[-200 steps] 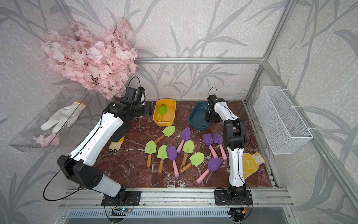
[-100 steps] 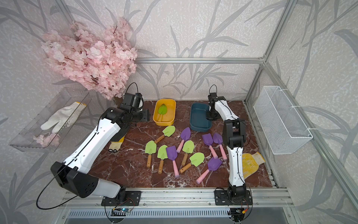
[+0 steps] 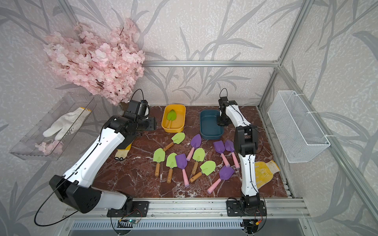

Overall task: Sort the small shovels by color and place them into the storage box
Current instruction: Adjust the storage box at the center of the board, then pick up the shovel from the center of the board.

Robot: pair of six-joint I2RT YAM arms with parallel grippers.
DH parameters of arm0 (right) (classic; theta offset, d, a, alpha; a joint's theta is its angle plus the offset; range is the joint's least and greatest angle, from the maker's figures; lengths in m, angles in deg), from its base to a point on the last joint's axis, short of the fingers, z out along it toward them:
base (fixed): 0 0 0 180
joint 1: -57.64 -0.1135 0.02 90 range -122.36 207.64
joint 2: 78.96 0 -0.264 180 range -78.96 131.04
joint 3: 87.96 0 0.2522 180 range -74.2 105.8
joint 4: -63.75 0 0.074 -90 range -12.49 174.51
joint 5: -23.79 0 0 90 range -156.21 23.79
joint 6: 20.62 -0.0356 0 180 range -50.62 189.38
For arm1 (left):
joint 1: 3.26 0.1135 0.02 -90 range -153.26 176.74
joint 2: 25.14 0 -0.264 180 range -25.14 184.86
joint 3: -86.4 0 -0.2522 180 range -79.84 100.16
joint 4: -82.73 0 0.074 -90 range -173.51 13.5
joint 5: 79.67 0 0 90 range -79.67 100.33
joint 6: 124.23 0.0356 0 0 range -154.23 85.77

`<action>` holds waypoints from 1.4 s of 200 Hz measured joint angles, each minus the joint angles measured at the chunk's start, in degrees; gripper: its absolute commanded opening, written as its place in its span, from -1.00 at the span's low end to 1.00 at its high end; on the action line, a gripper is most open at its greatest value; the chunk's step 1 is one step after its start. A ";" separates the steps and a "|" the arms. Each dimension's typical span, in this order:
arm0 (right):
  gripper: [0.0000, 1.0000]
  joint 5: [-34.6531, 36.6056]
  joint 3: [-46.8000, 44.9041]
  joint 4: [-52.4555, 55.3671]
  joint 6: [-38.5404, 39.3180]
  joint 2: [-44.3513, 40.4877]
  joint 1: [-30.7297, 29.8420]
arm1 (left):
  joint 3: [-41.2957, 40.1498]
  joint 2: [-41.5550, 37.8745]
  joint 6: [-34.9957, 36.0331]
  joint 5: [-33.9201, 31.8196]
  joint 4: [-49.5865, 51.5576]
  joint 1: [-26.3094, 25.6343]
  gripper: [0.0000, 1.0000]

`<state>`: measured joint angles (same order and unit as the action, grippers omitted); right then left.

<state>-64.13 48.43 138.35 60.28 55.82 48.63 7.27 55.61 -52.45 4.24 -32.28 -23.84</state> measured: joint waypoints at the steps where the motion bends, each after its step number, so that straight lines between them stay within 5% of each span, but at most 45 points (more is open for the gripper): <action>1: -0.52 0.02 0.00 0.00 -0.02 0.00 0.00 | 0.00 0.00 0.02 -0.02 0.02 0.00 0.34; 46: 0.01 -1.05 0.02 0.28 -0.33 -0.15 -0.15 | -0.35 -0.96 -0.44 -0.04 0.57 -0.02 0.62; 86: 0.11 -1.29 0.07 2.01 -1.18 -5.79 -0.50 | -0.35 -3.15 -1.31 -0.11 0.81 -0.39 0.62; 126: 0.17 -0.98 -2.43 3.74 -1.88 -21.03 -1.53 | -1.64 -4.94 -2.45 -0.31 1.22 -1.81 0.57; 183: 0.23 -2.82 -25.27 3.58 -2.34 -43.67 -2.78 | -8.57 -9.03 -5.03 -0.31 3.15 -2.36 0.57; 280: 0.27 -8.22 -56.68 3.50 -4.90 -50.77 -7.30 | -15.74 -12.92 -8.85 -0.37 5.18 -2.67 0.56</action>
<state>-72.34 -8.24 141.85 55.38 5.04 41.33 -8.46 42.70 -61.30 3.87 -27.10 -26.51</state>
